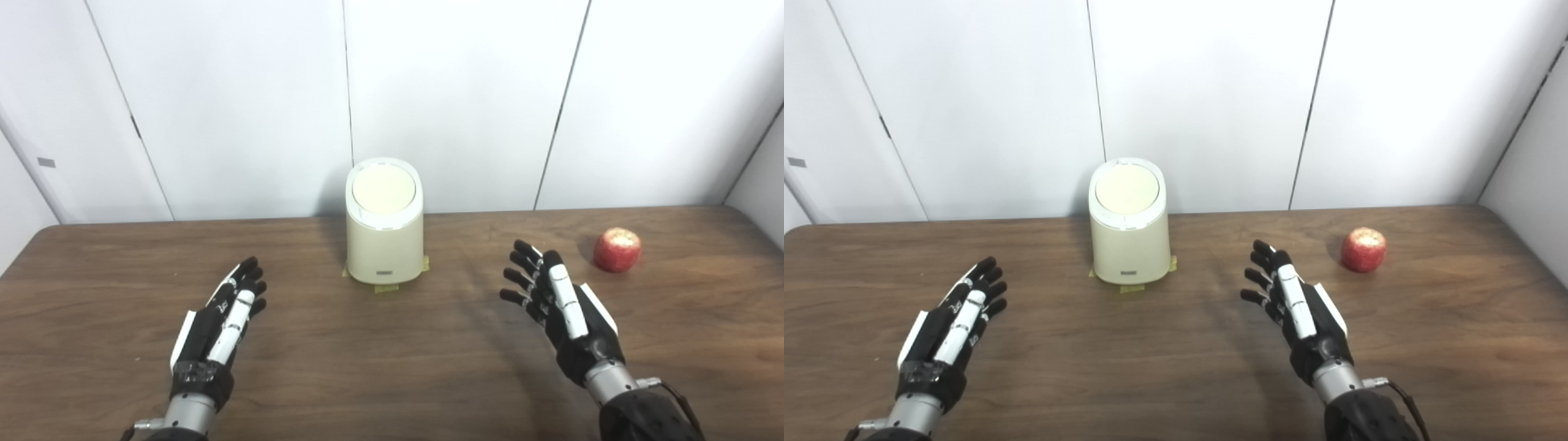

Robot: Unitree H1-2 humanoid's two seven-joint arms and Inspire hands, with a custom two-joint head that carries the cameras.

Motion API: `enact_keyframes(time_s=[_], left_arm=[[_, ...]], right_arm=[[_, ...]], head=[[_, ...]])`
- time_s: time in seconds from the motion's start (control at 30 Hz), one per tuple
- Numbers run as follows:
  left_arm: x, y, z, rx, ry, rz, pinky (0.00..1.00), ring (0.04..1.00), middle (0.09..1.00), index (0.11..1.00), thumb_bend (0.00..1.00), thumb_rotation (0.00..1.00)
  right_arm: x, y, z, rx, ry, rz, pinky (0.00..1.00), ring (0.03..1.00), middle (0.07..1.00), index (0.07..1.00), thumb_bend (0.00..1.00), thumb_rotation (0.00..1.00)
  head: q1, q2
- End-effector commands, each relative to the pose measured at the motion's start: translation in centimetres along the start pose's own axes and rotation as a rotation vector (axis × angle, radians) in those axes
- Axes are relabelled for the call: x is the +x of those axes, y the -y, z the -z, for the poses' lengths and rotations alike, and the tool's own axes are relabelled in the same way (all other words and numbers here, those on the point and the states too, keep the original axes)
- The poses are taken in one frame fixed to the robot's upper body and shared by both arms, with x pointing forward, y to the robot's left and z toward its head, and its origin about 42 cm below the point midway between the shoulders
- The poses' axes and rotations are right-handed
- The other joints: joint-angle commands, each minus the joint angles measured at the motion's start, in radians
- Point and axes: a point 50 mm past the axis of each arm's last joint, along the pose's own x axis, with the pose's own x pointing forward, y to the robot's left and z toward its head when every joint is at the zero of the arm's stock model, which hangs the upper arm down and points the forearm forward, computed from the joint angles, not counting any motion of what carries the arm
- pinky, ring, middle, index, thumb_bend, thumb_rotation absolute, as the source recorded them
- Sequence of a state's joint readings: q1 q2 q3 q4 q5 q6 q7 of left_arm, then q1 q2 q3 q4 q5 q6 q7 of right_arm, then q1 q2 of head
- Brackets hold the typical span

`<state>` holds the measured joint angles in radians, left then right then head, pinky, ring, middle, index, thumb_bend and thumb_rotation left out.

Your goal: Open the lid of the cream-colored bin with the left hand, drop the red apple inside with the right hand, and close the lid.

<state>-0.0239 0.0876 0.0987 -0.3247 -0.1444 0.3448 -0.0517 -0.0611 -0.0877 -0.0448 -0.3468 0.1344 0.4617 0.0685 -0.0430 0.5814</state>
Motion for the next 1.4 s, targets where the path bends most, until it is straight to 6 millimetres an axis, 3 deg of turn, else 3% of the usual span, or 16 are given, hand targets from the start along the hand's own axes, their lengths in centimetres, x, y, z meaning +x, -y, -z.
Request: enact_keyframes(time_s=[0.0,0.1,0.2,0.37,0.47,0.63,0.87,1.07,1.37], left_arm=[[1.0,0.2,-3.0,0.037,0.104,0.021,0.93,0.924,0.923,0.921,0.31,0.58],[1.7,0.1,-4.6,0.122,0.122,0.028,0.91,0.908,0.918,0.93,0.31,0.56],[2.9,-0.1,-6.4,0.176,0.158,0.048,0.88,0.906,0.918,0.935,0.32,0.46],[5.3,0.1,-9.4,0.223,0.215,0.07,0.87,0.898,0.924,0.944,0.43,0.34],[7.1,0.4,-11.1,0.271,0.243,0.069,0.84,0.89,0.919,0.938,0.55,0.31],[9.5,1.1,-13.7,0.391,0.285,0.087,0.79,0.874,0.906,0.927,0.6,0.29],[13.8,2.8,-17.0,0.466,0.305,0.143,0.84,0.887,0.914,0.938,0.77,0.24],[17.2,4.6,-18.5,0.571,0.266,0.194,0.83,0.908,0.937,0.949,0.91,0.15],[20.5,8.2,-19.9,0.815,0.222,0.241,0.84,0.926,0.953,0.956,0.93,0.12]], right_arm=[[0.6,-0.1,-1.6,-0.004,0.091,-0.006,0.8,0.9,0.935,0.915,0.46,0.95],[0.6,-0.1,-1.4,-0.005,0.096,-0.008,0.8,0.906,0.939,0.922,0.46,0.96],[0.6,-0.1,-1.4,-0.006,0.098,-0.006,0.8,0.908,0.942,0.925,0.46,0.97],[0.6,0.0,-1.4,0.007,0.1,-0.005,0.81,0.91,0.944,0.926,0.46,0.97],[0.7,0.0,-1.5,0.009,0.103,-0.003,0.81,0.912,0.943,0.924,0.46,0.98],[1.0,0.2,-1.6,0.004,0.107,-0.004,0.81,0.906,0.942,0.927,0.48,0.98],[1.0,0.3,-1.5,0.004,0.103,-0.005,0.79,0.896,0.936,0.924,0.49,0.98],[1.1,0.4,-1.3,0.008,0.108,-0.004,0.79,0.895,0.934,0.925,0.48,0.98],[0.9,-0.1,-1.3,0.014,0.112,0.0,0.79,0.901,0.936,0.931,0.48,0.97]], head=[[-0.001,0.001],[0.005,-0.006],[0.005,-0.006],[0.008,-0.005],[0.015,0.003],[0.015,0.01],[0.018,0.003],[0.016,-0.003],[0.011,0.0]])
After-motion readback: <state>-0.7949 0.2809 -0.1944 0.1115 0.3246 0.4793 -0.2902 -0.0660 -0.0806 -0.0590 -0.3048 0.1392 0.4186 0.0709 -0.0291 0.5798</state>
